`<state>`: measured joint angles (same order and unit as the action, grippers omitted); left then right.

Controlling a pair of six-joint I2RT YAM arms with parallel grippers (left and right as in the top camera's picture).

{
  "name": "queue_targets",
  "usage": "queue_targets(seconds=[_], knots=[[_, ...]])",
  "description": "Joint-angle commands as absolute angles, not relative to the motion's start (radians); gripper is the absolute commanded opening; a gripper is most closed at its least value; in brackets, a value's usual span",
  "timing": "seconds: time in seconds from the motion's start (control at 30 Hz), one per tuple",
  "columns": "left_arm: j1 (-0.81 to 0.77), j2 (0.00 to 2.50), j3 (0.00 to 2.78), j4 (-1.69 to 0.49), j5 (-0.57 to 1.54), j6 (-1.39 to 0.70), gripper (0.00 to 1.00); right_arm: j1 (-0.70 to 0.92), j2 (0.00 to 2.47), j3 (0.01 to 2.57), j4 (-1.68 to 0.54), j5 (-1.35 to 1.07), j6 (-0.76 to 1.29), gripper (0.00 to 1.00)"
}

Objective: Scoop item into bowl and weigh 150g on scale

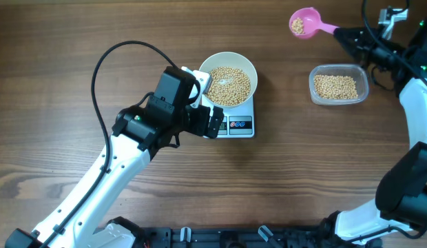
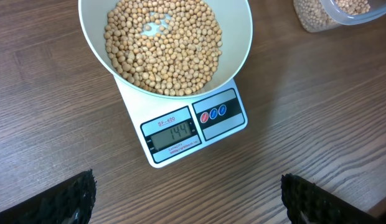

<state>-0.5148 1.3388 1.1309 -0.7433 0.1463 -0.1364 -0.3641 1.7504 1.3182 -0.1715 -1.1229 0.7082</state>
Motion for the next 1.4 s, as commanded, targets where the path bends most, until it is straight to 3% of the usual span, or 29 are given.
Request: queue_targets(seconds=[0.0,0.3,0.5,0.83,0.97,1.1,1.37], knots=[[-0.508,1.335,1.146,-0.741,0.141,-0.142,1.0,-0.388,1.73,1.327,-0.141,-1.154,0.71,0.04],[-0.508,1.335,1.146,-0.741,0.14,-0.142,1.0,-0.49,1.73,1.327,-0.057,-1.231,0.719,0.04],[-0.508,1.335,1.146,-0.741,0.141,-0.142,1.0,-0.54,1.73,1.327,-0.062,-1.266,0.876,0.04],[-0.508,1.335,1.146,-0.741,0.14,-0.142,1.0,-0.544,1.729,1.327,-0.12,-1.228,0.759,0.05],[-0.508,1.335,1.146,-0.741,0.141,-0.142,1.0,-0.551,1.726,1.327,-0.198,-1.196,0.724,0.05],[-0.508,1.335,1.146,-0.741,0.141,-0.142,1.0,-0.572,1.701,1.327,-0.472,-1.04,0.625,0.04],[-0.508,1.335,1.146,-0.741,0.14,-0.142,1.0,-0.57,1.581,1.327,-0.53,-0.928,0.611,0.05]])
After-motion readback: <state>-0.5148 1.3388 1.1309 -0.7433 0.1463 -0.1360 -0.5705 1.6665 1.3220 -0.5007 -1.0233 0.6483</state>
